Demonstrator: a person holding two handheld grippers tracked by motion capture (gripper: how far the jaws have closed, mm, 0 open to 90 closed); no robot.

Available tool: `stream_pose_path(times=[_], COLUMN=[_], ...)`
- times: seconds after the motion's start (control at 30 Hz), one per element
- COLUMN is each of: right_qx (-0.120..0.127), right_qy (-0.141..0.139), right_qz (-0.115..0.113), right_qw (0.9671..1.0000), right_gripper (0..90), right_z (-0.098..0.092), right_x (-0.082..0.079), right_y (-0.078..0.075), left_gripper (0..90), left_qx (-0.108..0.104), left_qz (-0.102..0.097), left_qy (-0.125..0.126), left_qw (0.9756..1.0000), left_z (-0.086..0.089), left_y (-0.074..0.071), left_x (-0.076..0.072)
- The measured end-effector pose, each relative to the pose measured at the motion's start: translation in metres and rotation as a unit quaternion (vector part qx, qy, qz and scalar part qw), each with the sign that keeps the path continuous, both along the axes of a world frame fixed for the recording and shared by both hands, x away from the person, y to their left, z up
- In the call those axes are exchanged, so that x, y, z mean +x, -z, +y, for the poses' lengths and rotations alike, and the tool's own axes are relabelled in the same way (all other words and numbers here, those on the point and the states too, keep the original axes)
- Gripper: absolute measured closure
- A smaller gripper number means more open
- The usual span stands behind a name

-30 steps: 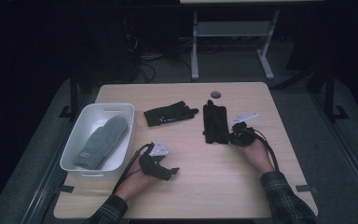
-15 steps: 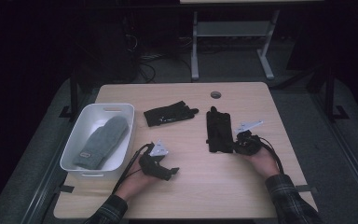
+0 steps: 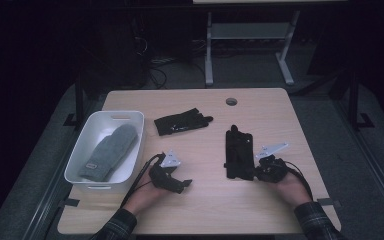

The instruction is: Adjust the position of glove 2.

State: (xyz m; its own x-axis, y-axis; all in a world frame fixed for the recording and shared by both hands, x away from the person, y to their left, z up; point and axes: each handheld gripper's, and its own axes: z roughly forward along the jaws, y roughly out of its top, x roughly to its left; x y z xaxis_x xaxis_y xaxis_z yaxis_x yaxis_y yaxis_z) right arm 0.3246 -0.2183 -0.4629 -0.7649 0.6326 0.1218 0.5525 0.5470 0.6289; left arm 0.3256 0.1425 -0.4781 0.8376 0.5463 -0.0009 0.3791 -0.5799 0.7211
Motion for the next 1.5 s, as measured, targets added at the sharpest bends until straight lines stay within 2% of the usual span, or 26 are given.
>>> stream_pose_path(times=[0.2, 0.23, 0.3, 0.33, 0.47, 0.63, 0.83, 0.97, 1.0, 1.03, 1.17, 1.5], right_qx=[-0.002, -0.007, -0.001, 0.005, 0.023, 0.012, 0.011, -0.005, -0.014, -0.007, -0.008, -0.011], right_qy=[-0.016, -0.020, -0.021, -0.019, -0.009, -0.004, 0.011, 0.010, 0.007, 0.012, 0.013, 0.013], right_qz=[0.003, 0.001, -0.004, -0.016, -0.037, -0.048, -0.045, -0.030, -0.033, -0.030, -0.029, -0.022], right_qw=[0.9999, 0.9998, 0.9998, 0.9997, 0.9990, 0.9987, 0.9989, 0.9995, 0.9993, 0.9995, 0.9995, 0.9996], right_gripper=[90.0, 90.0, 90.0, 90.0, 90.0, 90.0, 90.0, 90.0, 90.0, 90.0, 90.0, 90.0], right_z=[-0.002, -0.002, -0.001, -0.001, 0.009, 0.023, 0.031, 0.034, 0.035, 0.035, 0.034, 0.030], right_x=[-0.020, -0.022, -0.022, -0.020, -0.002, 0.027, 0.057, 0.066, 0.066, 0.065, 0.057, 0.016], right_y=[-0.001, -0.002, -0.007, -0.009, -0.022, -0.021, -0.015, -0.002, 0.001, 0.001, 0.001, 0.000], left_gripper=[12.6, 12.6, 12.6, 12.6, 12.6, 12.6, 12.6, 12.6, 12.6, 12.6, 12.6, 12.6], left_qx=[-0.004, -0.002, -0.001, 0.000, -0.002, 0.002, 0.000, 0.000, 0.000, -0.001, -0.001, -0.002], left_qz=[0.001, 0.000, 0.000, 0.000, 0.000, -0.001, 0.001, 0.001, 0.001, 0.001, 0.000, -0.001], left_qy=[-0.002, -0.001, 0.000, 0.000, -0.002, 0.000, -0.001, 0.000, 0.000, -0.001, -0.002, -0.001], left_qw=[1.0000, 1.0000, 1.0000, 1.0000, 1.0000, 1.0000, 1.0000, 1.0000, 1.0000, 1.0000, 1.0000, 1.0000], left_z=[0.000, 0.000, 0.000, 0.000, 0.000, 0.000, 0.000, 0.000, 0.000, 0.000, 0.000, 0.000], left_y=[0.000, 0.000, 0.000, 0.000, 0.000, 0.000, 0.000, 0.000, 0.000, 0.000, 0.000, 0.000], left_x=[0.000, 0.000, 0.000, 0.000, 0.000, 0.000, 0.000, 0.000, 0.000, 0.000, 0.000, 0.000])
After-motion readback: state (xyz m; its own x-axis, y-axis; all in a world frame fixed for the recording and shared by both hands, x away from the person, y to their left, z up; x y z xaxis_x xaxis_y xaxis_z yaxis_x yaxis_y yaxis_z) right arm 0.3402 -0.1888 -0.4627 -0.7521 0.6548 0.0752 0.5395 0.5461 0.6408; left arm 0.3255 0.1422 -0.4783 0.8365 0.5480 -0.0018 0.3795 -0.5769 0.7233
